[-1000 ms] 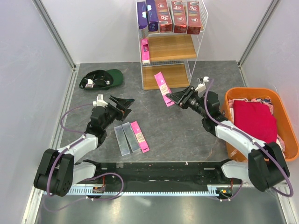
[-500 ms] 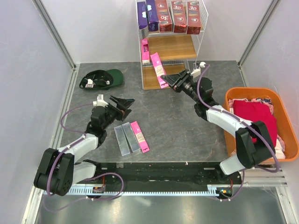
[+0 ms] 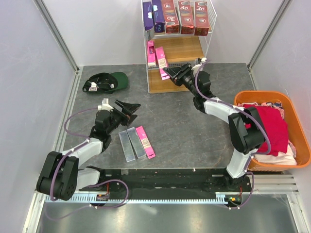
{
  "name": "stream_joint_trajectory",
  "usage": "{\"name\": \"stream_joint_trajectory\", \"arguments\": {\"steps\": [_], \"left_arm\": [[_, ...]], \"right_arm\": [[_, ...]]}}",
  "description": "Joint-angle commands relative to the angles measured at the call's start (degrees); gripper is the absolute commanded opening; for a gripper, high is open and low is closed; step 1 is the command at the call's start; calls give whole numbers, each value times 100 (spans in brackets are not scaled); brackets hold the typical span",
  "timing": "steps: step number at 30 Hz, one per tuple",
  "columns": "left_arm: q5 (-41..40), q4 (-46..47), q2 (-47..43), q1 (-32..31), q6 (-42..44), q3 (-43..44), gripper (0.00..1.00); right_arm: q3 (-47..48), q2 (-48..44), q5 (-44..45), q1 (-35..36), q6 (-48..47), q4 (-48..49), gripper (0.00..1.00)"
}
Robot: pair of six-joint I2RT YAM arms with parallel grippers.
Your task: Place and organize the toothpastes onto the shelf
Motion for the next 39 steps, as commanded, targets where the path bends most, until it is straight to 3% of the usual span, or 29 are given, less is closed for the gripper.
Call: {"name": "stream_joint_trajectory", "arguments": {"steps": [1,13,22,25,26,31,39], "left_arm": [[130,200,68,41,166,254,100],[376,429,384,50,52,289,100],[385,473,446,50,52,289,100],[403,481,473,50,43,307,100],[420,490,490,50,43,307,100],[464,490,508,50,61,324,100],[631,534,657,50,87,412,100]], "right_arm": [[646,268,186,-40,210,539,22],[1718,1235,301,-48,667,345,25],[1973,1323,626,-4,526,-68,34],[2052,1384,583,22,474,-243,40],[2061,1402,573,31,473,-357,51],[1808,1271,521,31,368,-552,76],[1394,937,424,31,192,-771,86]]}}
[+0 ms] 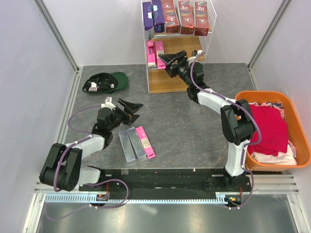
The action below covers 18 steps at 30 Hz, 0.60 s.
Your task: Place and organize the toothpastes onto the shelf
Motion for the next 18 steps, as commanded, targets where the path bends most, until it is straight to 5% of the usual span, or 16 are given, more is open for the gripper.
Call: {"name": "stream_joint_trajectory", "arguments": {"steps": [1,18], "left_arm": [[259,300,148,24,98,253,100],[479,450,456,24,81,349,100]], "right_arm": [[-377,-327,4,-6,-326,-500,86],[-957,-1118,-48,-42,-475,-272,90]]}}
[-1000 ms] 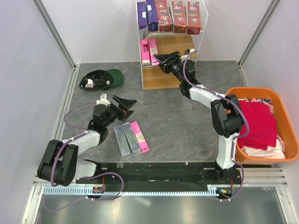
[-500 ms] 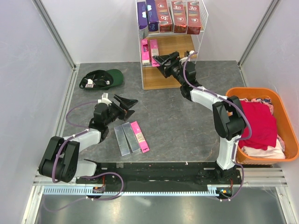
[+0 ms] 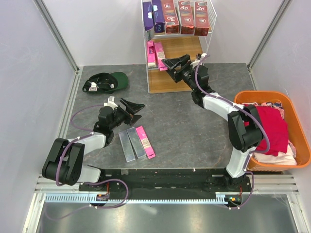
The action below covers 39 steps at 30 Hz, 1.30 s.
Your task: Place and organize the toothpastes onto the shelf
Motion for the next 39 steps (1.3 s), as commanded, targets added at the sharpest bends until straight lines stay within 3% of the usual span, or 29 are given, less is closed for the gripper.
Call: {"name": "stream_joint_trajectory", "arguments": {"steps": [1,4,11,14,27,39], "left_arm": [[145,299,56,24,81,203,100],[145,299,73,24,90,203,100],[154,325,144,24,90,203,100],[163,334,161,24,90,212,100],[171,299,170,24,133,238,100],[180,-263,144,24,599,502,100]], "right_arm": [[-107,-327,-59,-13,-106,205,89],[-116,-292,-68,-31,-54,231,82],[15,-108,-130,4,26,345,51],[112,-3,-147,4,52,354,45],[956,683,-244,22,158,275,42],[-194,-239,-279,13,-88,372,49]]}}
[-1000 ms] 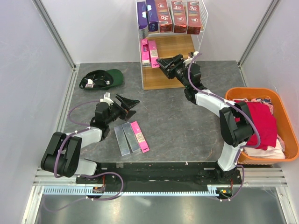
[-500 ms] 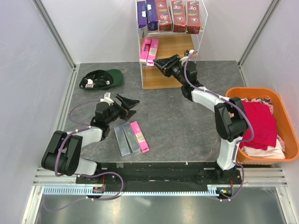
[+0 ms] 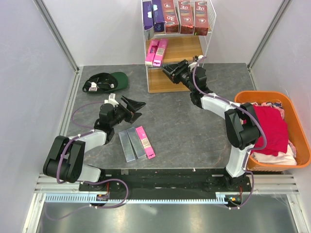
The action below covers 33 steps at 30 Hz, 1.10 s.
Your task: Place and organize the toothpastes onto the shelf
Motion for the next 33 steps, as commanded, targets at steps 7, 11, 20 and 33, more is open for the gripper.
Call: {"name": "stream_joint_trajectory", "arguments": {"steps": [7,11,20,33], "left_arm": [[176,-1807,-27,24,1359,1017,100],[18,-3036,104,15,2237,1598,100],[203,-4902,1035,-309,3477,2908,97],[-474,-6917,1907,-1031,4305,4078,96]], "right_arm": [[-1127,-1300,-133,7,-536,32,51],[-1602,-1687,-107,-2,-852,-301,51],[-2674,-2215,-203,7,-1274,-610,52],[-3492,-2339,-335,7,-1494,-707,52]]}}
